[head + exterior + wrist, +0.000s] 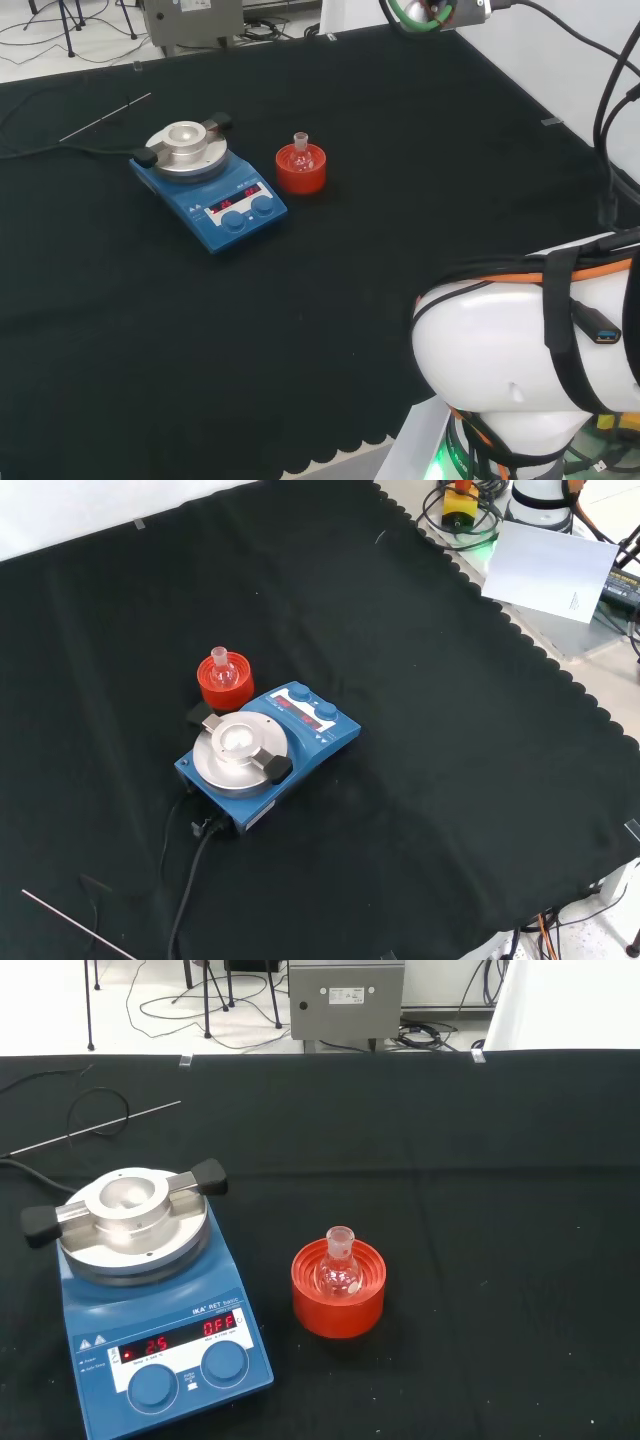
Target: Pick up the round-bottom flask.
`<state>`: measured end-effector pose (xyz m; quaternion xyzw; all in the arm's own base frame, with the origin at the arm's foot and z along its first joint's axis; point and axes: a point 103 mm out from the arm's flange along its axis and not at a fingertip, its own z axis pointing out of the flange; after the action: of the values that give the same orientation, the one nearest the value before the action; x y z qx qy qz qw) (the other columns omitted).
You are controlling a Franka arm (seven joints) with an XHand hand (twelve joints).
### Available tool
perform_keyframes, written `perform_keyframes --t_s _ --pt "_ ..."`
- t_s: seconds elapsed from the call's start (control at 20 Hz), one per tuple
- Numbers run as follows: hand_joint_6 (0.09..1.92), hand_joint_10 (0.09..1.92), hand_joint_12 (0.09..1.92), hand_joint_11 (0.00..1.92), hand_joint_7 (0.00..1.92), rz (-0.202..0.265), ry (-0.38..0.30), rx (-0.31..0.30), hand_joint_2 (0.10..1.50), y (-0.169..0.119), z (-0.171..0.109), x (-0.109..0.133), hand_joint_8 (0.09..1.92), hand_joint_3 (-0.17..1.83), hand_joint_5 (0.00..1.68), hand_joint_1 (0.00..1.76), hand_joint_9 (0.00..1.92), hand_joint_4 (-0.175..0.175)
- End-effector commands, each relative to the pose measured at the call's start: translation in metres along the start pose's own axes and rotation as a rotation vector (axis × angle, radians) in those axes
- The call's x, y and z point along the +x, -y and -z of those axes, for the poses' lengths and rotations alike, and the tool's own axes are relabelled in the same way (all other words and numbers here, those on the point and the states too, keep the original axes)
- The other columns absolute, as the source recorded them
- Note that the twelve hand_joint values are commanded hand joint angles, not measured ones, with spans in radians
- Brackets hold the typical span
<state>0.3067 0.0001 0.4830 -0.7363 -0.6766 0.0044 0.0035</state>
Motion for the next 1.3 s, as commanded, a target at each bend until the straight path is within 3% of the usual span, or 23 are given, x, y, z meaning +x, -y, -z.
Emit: perform_keyframes --t_s 0.05,0.15,0.35,1.05,1.3 --pt "0.09 0.61 1.04 0.01 0.10 0.011 0.016 -0.005 1.15 -0.007 0.020 0.018 0.53 0.46 0.35 0.29 0.20 -0.005" --pt "0.09 0.59 0.96 0.00 0.09 0.013 0.026 -0.006 1.22 -0.009 0.022 0.025 0.48 0.39 0.34 0.21 0.16 0.000" --pt "0.09 0.58 0.94 0.00 0.09 0.013 0.029 -0.006 1.25 -0.012 0.017 0.032 0.47 0.36 0.34 0.18 0.15 0.000" --pt "0.09 0.59 1.03 0.00 0.13 -0.059 -0.009 -0.005 1.20 -0.048 -0.032 0.008 0.44 0.25 0.37 0.37 0.18 -0.008" --pt "0.09 0.60 1.10 0.00 0.14 -0.074 -0.054 -0.008 1.18 -0.086 -0.061 -0.013 0.45 0.25 0.40 0.44 0.21 -0.016"
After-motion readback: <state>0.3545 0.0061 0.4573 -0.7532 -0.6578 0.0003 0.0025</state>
